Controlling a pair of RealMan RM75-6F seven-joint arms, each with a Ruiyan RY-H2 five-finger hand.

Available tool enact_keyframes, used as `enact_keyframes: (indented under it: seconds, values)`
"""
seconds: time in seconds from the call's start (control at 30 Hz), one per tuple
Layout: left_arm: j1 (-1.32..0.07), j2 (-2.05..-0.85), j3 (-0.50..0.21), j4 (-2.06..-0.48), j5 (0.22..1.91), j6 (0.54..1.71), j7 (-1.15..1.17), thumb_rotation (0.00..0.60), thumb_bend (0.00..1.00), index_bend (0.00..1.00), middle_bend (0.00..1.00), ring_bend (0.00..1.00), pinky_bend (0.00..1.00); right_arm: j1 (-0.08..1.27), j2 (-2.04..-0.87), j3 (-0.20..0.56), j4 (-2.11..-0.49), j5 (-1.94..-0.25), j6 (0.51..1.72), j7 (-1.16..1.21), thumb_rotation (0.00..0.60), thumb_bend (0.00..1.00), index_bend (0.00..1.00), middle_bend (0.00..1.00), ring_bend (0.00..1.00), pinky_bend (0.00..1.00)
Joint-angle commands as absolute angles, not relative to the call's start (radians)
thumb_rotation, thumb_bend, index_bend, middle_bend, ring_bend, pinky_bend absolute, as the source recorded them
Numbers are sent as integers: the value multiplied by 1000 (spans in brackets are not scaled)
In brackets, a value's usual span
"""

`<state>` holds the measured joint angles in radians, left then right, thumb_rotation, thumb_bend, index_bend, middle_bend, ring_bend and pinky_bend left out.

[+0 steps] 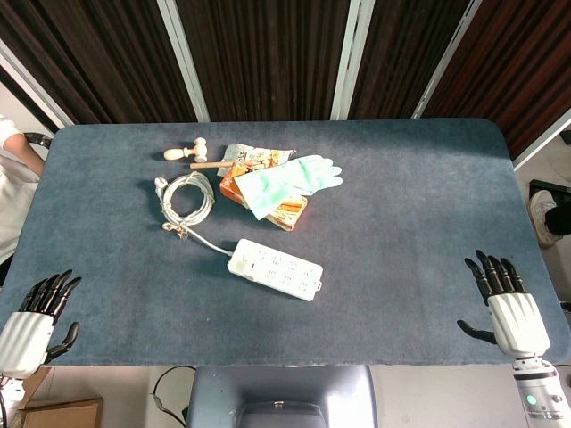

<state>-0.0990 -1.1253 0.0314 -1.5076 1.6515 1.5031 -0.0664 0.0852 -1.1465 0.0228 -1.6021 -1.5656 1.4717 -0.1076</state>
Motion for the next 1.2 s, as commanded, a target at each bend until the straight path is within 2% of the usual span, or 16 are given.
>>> enact_keyframes:
  seconds: [0.03, 0.13, 0.23, 0.43, 0.53, 0.67, 0.8, 0.93, 1.2]
  values:
    - [-105, -1131, 37, -1507, 1662, 1496, -63, 600, 457, 0, 0, 2, 99, 86, -1146, 23, -1602, -1564, 1470, -104, 600, 100, 0, 0, 0, 0]
    - [-122, -1156, 49, -1498, 1704, 1489, -85, 600, 453, 0, 1, 2, 100, 89, -1145, 22, -1601, -1567, 1465, -99, 600, 100, 0, 0, 0, 0]
    - [-150, -1229, 56, -1454, 1766, 1493, -118, 600, 435, 0, 3, 1, 99, 92, -1147, 23, -1598, -1574, 1467, -80, 600, 100, 0, 0, 0, 0]
    - [-260, -1401, 43, -1409, 1835, 1393, -102, 600, 419, 0, 2, 0, 99, 105, -1152, 19, -1594, -1582, 1448, -64, 600, 99, 0, 0, 0, 0]
    - [-320, -1484, 15, -1409, 1818, 1297, -18, 600, 414, 0, 1, 0, 98, 110, -1152, 19, -1597, -1583, 1440, -58, 600, 100, 0, 0, 0, 0]
    - [-387, -1610, -57, -1361, 1755, 1206, 133, 600, 404, 0, 0, 0, 99, 113, -1147, 18, -1598, -1583, 1436, -45, 600, 100, 0, 0, 0, 0]
    - [-437, -1689, -100, -1333, 1669, 1123, 159, 600, 391, 0, 0, 0, 98, 116, -1138, 17, -1600, -1580, 1429, -25, 600, 100, 0, 0, 0, 0]
    - [-471, -1764, -124, -1285, 1629, 1100, 218, 600, 373, 0, 0, 0, 98, 119, -1133, 16, -1601, -1574, 1418, -13, 600, 100, 0, 0, 0, 0]
    - [-527, -1942, -171, -1107, 1583, 1133, 369, 600, 370, 0, 0, 0, 99, 125, -1111, 4, -1614, -1576, 1397, 24, 600, 100, 0, 0, 0, 0]
